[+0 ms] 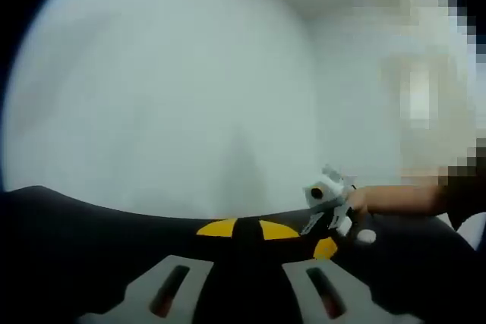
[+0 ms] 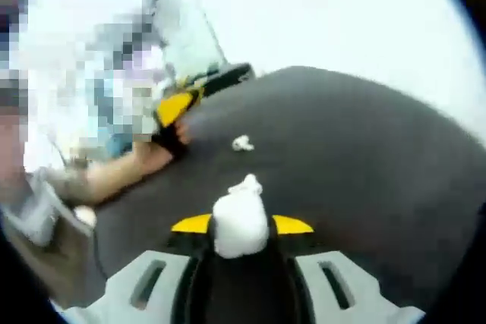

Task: Pick up three earphones and place each one into its charging case using tactile feedback, ensure that each earphone is properly inserted and securely positioned inside the case.

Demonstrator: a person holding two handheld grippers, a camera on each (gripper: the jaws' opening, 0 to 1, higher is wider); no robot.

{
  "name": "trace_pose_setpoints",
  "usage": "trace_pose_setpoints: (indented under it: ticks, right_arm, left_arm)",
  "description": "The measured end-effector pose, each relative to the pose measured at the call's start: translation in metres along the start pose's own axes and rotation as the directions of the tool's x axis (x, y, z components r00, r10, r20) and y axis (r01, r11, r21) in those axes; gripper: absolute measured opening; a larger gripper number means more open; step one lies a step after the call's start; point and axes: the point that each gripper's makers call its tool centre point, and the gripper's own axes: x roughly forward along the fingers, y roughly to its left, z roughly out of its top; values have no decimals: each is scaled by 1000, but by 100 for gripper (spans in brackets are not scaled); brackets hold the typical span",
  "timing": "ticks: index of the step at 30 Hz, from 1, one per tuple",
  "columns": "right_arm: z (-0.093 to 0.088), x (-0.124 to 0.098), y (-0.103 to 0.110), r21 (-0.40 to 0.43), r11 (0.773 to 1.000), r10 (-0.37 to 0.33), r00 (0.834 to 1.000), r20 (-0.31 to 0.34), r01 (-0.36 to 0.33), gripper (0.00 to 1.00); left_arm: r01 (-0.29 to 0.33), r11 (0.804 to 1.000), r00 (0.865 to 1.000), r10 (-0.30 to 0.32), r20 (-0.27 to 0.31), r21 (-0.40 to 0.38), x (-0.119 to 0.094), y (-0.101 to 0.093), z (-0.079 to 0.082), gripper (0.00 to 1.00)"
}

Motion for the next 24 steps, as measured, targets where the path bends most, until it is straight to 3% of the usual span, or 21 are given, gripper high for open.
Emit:
trace_pose_setpoints:
  ticks: [1,4,8,10,12,16,18,22,24]
  right_arm:
    - [-1,0,1,-17,1000,-1,1000,-4,1,24]
    - [-1,-1,13,-218,976,-18,1000,0,17,23]
    - [-1,-9,24,-345,937,-53,999,-9,46,20]
    - [-2,-11,31,-441,896,-74,997,-7,63,20]
    - [-3,-13,38,-537,839,-100,995,0,85,20]
    - [-3,-14,48,-572,813,-103,994,35,105,20]
    - [-2,-13,50,-608,784,-120,991,51,126,20]
    - [-7,-9,46,-621,768,-159,986,51,156,20]
    - [-6,-8,44,-605,779,-154,986,72,166,20]
  left_arm:
    - [0,1000,1000,0,0,1,0,0,0,7]
    - [1,1000,1000,-1,-2,3,0,0,0,7]
    - [1,1000,1000,-1,-1,3,0,0,0,7]
    - [1,1000,1000,-1,-2,4,0,0,0,7]
    - [1,1000,1000,-1,-3,4,0,0,0,7]
    - [1,1000,1000,-1,-3,6,0,0,0,7]
    - [0,1000,1000,0,-4,7,0,0,0,7]
    - [0,1000,1000,0,-5,8,0,0,0,7]
    - [0,1000,1000,0,-5,8,0,0,0,7]
